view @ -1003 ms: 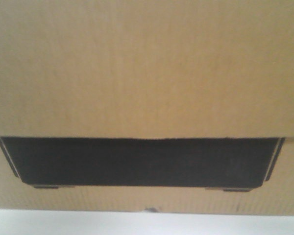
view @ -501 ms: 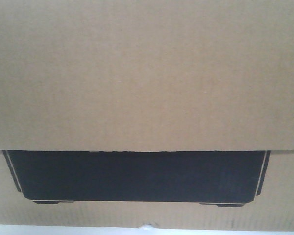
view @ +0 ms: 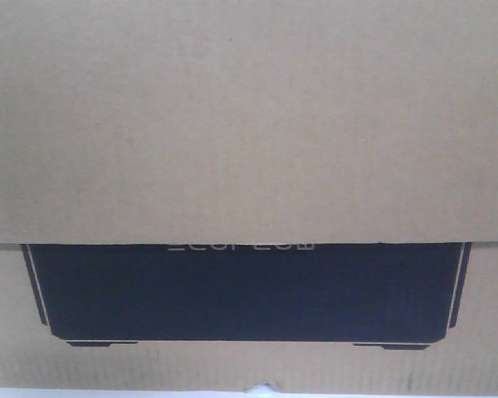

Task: Grab box from left shelf to table start

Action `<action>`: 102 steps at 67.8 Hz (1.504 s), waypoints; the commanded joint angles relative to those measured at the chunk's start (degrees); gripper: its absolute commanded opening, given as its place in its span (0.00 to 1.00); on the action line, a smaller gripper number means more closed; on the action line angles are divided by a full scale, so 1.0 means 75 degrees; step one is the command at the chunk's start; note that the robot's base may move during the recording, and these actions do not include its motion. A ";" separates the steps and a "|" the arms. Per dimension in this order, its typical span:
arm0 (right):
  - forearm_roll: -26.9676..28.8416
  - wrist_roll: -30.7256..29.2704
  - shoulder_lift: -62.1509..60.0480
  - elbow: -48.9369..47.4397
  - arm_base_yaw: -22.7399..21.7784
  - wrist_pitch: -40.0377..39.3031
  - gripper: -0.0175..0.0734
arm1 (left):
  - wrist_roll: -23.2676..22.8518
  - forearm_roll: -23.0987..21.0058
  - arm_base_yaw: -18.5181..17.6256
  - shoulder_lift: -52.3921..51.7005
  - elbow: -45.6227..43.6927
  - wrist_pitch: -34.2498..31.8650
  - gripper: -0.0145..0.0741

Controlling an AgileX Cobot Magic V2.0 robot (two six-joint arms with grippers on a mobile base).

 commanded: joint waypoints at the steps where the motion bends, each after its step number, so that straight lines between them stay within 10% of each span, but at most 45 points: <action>1: -0.0073 -0.0033 -0.0326 -0.0479 -0.0006 -0.0314 0.83 | -0.0025 -0.0114 -0.0009 -0.0203 -0.0568 -0.0169 0.77; 24: -0.0146 0.0064 -0.1656 -0.1261 -0.0006 -0.0058 0.61 | 0.0400 0.0074 -0.0009 -0.1364 -0.1374 0.0526 0.69; 35: -0.0613 0.0064 -0.2657 -0.1101 -0.0006 0.0122 0.24 | 0.0400 0.0813 -0.0009 -0.2567 -0.0747 0.0511 0.41; 46: -0.0926 0.0064 -0.3850 -0.0046 -0.0006 -0.0221 0.25 | 0.0400 0.1219 -0.0009 -0.3833 0.0426 0.0189 0.04; 72: -0.0940 0.0064 -0.7504 0.3850 -0.0006 -0.1753 0.25 | 0.0400 0.1300 -0.0009 -0.7494 0.4341 -0.1744 0.06; 102: -0.0940 0.0064 -0.9086 0.4559 -0.0006 -0.2388 0.25 | 0.0400 0.1300 -0.0009 -0.9482 0.5659 -0.2373 0.06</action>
